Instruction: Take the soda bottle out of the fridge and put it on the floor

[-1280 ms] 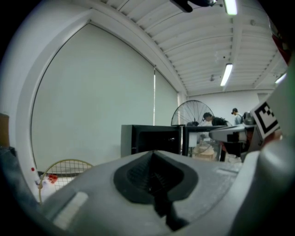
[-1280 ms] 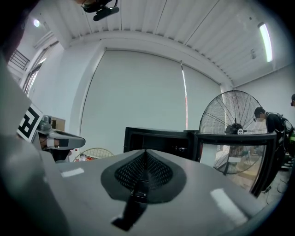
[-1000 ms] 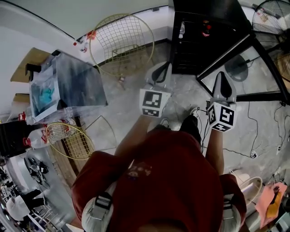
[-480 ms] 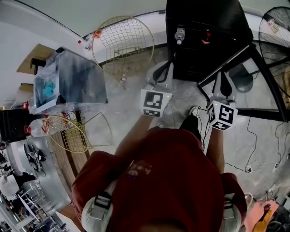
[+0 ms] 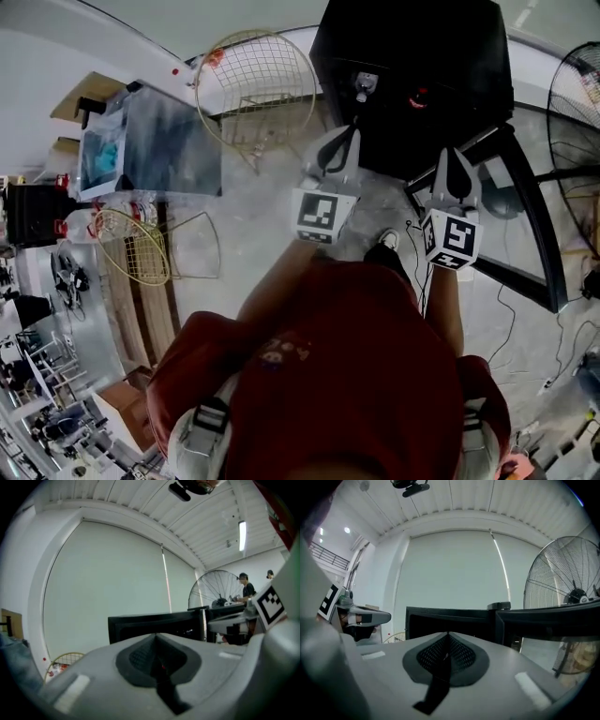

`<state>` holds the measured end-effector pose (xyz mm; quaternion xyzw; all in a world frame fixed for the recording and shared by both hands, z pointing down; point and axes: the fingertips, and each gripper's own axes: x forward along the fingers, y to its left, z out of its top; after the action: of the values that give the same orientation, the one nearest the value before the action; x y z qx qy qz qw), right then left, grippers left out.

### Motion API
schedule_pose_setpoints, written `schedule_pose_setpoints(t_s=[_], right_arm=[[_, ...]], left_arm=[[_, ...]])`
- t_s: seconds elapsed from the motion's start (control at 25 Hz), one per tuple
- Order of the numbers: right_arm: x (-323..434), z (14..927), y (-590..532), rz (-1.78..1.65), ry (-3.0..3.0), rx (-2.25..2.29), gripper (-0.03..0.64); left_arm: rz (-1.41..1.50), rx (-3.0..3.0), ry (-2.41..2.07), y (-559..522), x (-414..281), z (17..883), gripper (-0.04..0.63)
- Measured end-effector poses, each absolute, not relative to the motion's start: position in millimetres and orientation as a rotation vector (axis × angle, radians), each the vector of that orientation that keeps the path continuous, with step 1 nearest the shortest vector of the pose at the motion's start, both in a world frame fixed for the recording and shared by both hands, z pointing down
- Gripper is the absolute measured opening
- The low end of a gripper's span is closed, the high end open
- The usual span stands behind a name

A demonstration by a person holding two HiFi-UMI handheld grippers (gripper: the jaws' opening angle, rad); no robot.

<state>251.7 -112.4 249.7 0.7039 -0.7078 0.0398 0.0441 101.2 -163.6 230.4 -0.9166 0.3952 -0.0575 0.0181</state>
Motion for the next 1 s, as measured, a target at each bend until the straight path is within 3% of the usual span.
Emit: schedule_pose_setpoints(t_s=[0.36,1.0], right_arm=[[262,268,-146,0.17,-2.338,1.937,0.002],[230,282,-146,0.2,-2.306,1.954,0.002]], left_arm=[[-0.154,-2.754,1.46,-172,117,239,-0.002],[-0.101,-2.757,1.516,-166,70,259,-0.002]])
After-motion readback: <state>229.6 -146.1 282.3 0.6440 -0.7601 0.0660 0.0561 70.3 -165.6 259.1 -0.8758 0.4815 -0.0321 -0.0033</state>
